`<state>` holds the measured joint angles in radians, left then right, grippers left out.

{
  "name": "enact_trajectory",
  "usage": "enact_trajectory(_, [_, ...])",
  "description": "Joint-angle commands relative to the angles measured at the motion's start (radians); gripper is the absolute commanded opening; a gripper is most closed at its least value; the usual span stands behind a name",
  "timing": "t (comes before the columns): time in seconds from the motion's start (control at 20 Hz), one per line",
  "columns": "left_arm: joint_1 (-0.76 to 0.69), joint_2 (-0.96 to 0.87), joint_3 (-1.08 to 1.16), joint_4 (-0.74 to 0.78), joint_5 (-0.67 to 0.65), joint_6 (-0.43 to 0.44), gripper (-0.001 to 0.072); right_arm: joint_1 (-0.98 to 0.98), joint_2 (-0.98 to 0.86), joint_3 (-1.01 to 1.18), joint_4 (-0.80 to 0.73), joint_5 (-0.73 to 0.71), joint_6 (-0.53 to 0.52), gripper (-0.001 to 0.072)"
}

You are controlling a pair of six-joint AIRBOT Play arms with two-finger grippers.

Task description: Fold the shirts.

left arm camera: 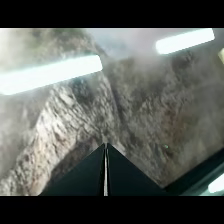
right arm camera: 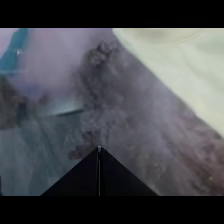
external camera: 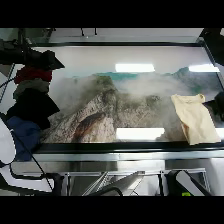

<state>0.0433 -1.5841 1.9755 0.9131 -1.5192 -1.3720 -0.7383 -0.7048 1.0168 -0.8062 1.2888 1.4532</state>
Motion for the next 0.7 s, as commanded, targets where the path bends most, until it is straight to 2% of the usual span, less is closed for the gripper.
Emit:
enact_trajectory(0.0, [-0.056, 0.096, -0.146, 0.0, -0.011, 0.012, 0.0016, 0.158, 0.015, -0.03, 0.032, 0.038, -0.009, 0.0022])
enact_trajectory(0.15, [-0.149, 0.273, -0.46, 0.001, 0.074, 0.011, 0.0017, 0.246, 0.019, -0.076, 0.032, 0.037, -0.01, 0.0022])
enact_trajectory(0.3, [-0.243, 0.417, -0.714, 0.003, 0.104, 0.01, 0.0016, 0.262, 0.019, -0.087, 0.033, 0.037, -0.013, 0.0022])
enact_trajectory(0.65, [-0.307, 0.599, -0.935, 0.004, 0.21, -0.009, 0.0016, 0.262, 0.019, -0.087, 0.033, 0.04, -0.013, 0.0022])
